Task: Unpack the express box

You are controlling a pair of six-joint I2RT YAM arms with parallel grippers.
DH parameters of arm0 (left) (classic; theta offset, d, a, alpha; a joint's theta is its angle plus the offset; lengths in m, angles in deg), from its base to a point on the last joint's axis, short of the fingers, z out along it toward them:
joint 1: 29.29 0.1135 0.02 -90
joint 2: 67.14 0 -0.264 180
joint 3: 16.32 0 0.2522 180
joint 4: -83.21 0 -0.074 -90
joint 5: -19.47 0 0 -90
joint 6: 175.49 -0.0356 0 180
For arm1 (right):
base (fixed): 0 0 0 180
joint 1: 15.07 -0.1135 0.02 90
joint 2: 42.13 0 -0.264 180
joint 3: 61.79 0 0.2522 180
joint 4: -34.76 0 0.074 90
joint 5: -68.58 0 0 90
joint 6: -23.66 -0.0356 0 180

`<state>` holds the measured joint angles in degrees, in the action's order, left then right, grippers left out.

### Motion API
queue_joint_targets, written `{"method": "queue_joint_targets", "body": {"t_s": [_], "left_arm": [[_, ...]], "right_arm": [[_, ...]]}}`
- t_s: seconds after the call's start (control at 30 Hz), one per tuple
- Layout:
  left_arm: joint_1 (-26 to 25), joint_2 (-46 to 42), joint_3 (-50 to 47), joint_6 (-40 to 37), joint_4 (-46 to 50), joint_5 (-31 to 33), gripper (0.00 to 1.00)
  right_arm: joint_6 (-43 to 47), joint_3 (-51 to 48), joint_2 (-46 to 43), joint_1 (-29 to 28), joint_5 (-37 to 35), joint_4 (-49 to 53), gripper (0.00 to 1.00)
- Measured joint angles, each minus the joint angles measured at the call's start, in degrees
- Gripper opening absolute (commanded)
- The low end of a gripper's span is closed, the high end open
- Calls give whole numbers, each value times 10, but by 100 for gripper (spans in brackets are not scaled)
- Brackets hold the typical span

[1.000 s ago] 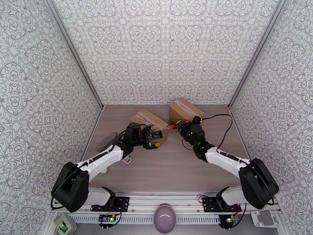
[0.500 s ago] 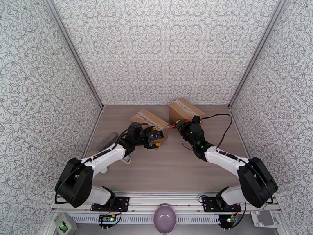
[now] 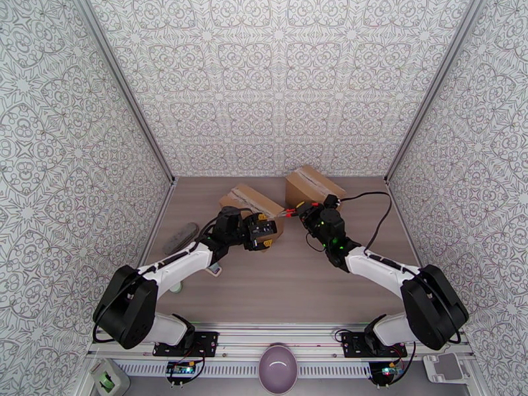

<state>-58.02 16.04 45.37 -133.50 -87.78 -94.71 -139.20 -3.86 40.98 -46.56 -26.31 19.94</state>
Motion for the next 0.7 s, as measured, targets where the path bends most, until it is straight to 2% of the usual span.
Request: {"method": "queue_joint_targets", "body": {"t_s": [0.7], "left_arm": [[-3,3,-4,15,-16,4,76]], "right_arm": [[-15,5,9,-1,-24,7,0]]}}
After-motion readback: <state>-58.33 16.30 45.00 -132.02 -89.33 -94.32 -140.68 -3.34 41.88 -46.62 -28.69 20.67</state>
